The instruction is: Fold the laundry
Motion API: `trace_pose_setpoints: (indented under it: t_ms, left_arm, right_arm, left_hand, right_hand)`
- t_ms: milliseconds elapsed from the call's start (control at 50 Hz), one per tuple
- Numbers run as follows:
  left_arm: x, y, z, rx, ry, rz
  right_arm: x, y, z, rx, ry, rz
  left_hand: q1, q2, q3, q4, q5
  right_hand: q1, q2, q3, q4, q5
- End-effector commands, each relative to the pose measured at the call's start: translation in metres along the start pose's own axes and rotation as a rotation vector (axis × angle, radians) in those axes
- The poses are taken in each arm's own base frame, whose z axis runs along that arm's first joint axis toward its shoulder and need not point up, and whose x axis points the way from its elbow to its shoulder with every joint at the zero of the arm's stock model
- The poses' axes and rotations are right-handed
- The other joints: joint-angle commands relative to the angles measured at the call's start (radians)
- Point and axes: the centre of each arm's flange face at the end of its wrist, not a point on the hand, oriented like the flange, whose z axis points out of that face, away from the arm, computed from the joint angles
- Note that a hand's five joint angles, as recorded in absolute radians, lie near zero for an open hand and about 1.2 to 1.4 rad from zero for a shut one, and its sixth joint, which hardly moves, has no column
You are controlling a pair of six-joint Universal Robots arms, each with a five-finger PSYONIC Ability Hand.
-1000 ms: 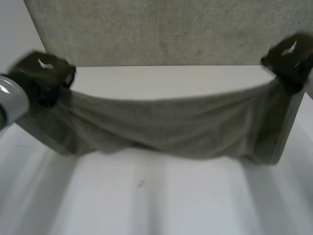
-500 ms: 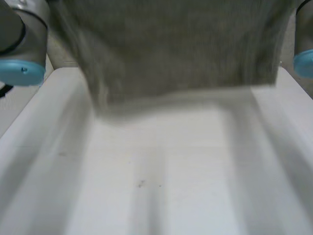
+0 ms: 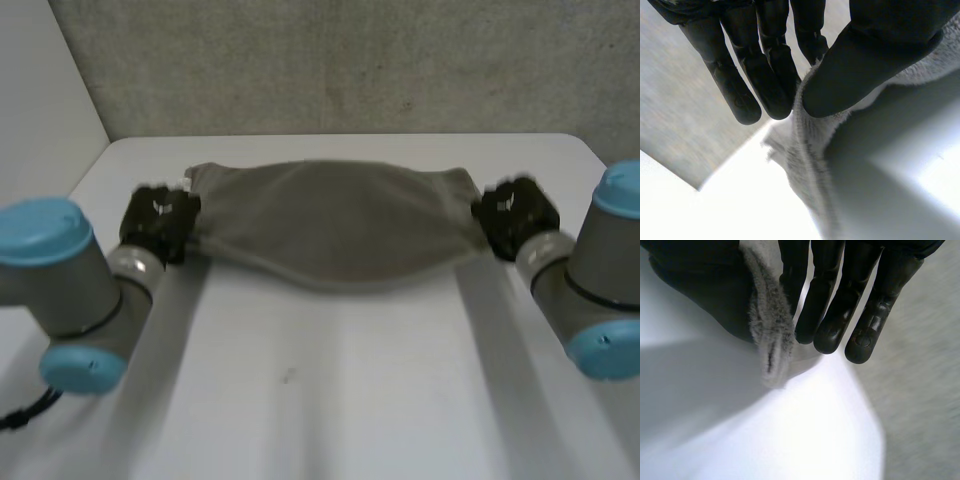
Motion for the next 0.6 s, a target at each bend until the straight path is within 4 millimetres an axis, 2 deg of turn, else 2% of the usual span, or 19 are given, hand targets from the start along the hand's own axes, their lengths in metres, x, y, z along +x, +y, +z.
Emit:
trace_pose_setpoints:
  t_ms: [20, 40, 60, 100, 140, 220, 260, 280, 300, 360, 380, 420, 440, 480, 500, 520, 540, 580, 600]
  left_arm:
    - [0.000, 0.022, -0.068, -0.231, 0.105, 0.147]
    - [0.001, 0.025, -0.092, -0.321, 0.176, 0.240]
    - [0.001, 0.025, -0.092, -0.322, 0.177, 0.241]
    - [0.001, 0.021, -0.127, -0.423, 0.305, 0.383]
    - [-0.003, 0.014, -0.132, -0.409, 0.312, 0.409]
    - [-0.011, 0.000, -0.124, -0.328, 0.257, 0.407]
    - [-0.018, -0.014, -0.105, -0.230, 0.192, 0.388]
    - [-0.018, -0.014, -0.105, -0.230, 0.192, 0.388]
    - [-0.018, -0.016, -0.093, -0.199, 0.176, 0.370]
    - [-0.011, -0.012, -0.065, -0.170, 0.167, 0.335]
    - [-0.011, -0.011, -0.065, -0.170, 0.167, 0.335]
    - [-0.007, -0.005, -0.035, -0.148, 0.151, 0.311]
    - [-0.007, -0.005, -0.035, -0.148, 0.151, 0.311]
    - [-0.002, 0.004, -0.005, -0.121, 0.131, 0.308]
    - [-0.002, 0.004, -0.005, -0.121, 0.131, 0.308]
    - [0.000, 0.006, 0.009, -0.096, 0.116, 0.311]
    - [0.000, 0.006, 0.009, -0.096, 0.116, 0.311]
    - [0.002, 0.009, 0.035, -0.045, 0.082, 0.317]
    - [0.002, 0.009, 0.035, -0.044, 0.082, 0.317]
  right_arm:
    - [-0.002, 0.029, -0.054, -0.289, -0.236, -0.107]
    - [0.005, 0.029, -0.070, -0.346, -0.278, -0.138]
    - [0.005, 0.029, -0.071, -0.347, -0.279, -0.138]
    - [0.017, 0.031, -0.095, -0.419, -0.346, -0.188]
    - [0.023, 0.028, -0.100, -0.415, -0.340, -0.200]
    - [0.029, 0.024, -0.097, -0.382, -0.303, -0.216]
    - [0.033, 0.020, -0.086, -0.335, -0.238, -0.221]
    - [0.033, 0.020, -0.086, -0.335, -0.238, -0.221]
    - [0.034, 0.022, -0.077, -0.324, -0.208, -0.210]
    - [0.025, 0.029, -0.051, -0.302, -0.173, -0.178]
    - [0.025, 0.029, -0.051, -0.302, -0.172, -0.178]
    - [0.011, 0.026, -0.029, -0.280, -0.139, -0.160]
    - [0.011, 0.026, -0.028, -0.280, -0.138, -0.160]
    - [0.006, 0.028, -0.009, -0.283, -0.080, -0.145]
    - [0.006, 0.028, -0.009, -0.283, -0.079, -0.145]
    - [0.007, 0.029, 0.002, -0.279, -0.044, -0.142]
    - [0.006, 0.029, 0.013, -0.266, -0.013, -0.146]
    - [0.006, 0.030, 0.023, -0.248, 0.018, -0.144]
    - [0.006, 0.030, 0.024, -0.248, 0.018, -0.144]
  left_hand:
    - [0.207, 0.179, 0.180, 0.179, 0.184]
    - [0.207, 0.179, 0.180, 0.179, 0.184]
    - [0.207, 0.179, 0.180, 0.179, 0.184]
    - [0.207, 0.179, 0.180, 0.179, 0.184]
    - [0.207, 0.179, 0.180, 0.179, 0.184]
    - [0.207, 0.179, 0.180, 0.179, 0.184]
    - [0.207, 0.179, 0.180, 0.179, 0.184]
    - [0.207, 0.179, 0.180, 0.179, 0.184]
    - [0.207, 0.179, 0.180, 0.179, 0.184]
    - [0.207, 0.179, 0.180, 0.179, 0.184]
    - [0.207, 0.179, 0.180, 0.179, 0.184]
    - [0.207, 0.179, 0.180, 0.179, 0.184]
    - [0.207, 0.179, 0.180, 0.179, 0.184]
    - [0.207, 0.179, 0.180, 0.179, 0.184]
    - [0.207, 0.179, 0.180, 0.179, 0.184]
    - [0.207, 0.179, 0.180, 0.179, 0.184]
    - [0.207, 0.179, 0.180, 0.179, 0.184]
    - [0.207, 0.179, 0.180, 0.179, 0.184]
    - [0.207, 0.179, 0.180, 0.179, 0.184]
  right_hand:
    - [0.406, 0.213, 0.209, 0.201, 0.237]
    - [0.406, 0.213, 0.209, 0.201, 0.237]
    - [0.406, 0.213, 0.209, 0.201, 0.237]
    - [0.406, 0.213, 0.209, 0.201, 0.237]
    - [0.406, 0.213, 0.209, 0.201, 0.237]
    - [0.406, 0.213, 0.209, 0.201, 0.237]
    - [0.406, 0.213, 0.209, 0.201, 0.237]
    - [0.406, 0.213, 0.209, 0.201, 0.237]
    - [0.406, 0.213, 0.209, 0.201, 0.237]
    - [0.406, 0.213, 0.209, 0.201, 0.237]
    - [0.406, 0.213, 0.209, 0.201, 0.237]
    - [0.406, 0.213, 0.209, 0.201, 0.237]
    - [0.406, 0.213, 0.209, 0.201, 0.237]
    - [0.406, 0.213, 0.209, 0.201, 0.237]
    - [0.406, 0.213, 0.209, 0.201, 0.237]
    - [0.406, 0.213, 0.209, 0.201, 0.237]
    - [0.406, 0.213, 0.209, 0.201, 0.237]
    - [0.406, 0.213, 0.209, 0.201, 0.237]
    - [0.406, 0.213, 0.209, 0.201, 0.237]
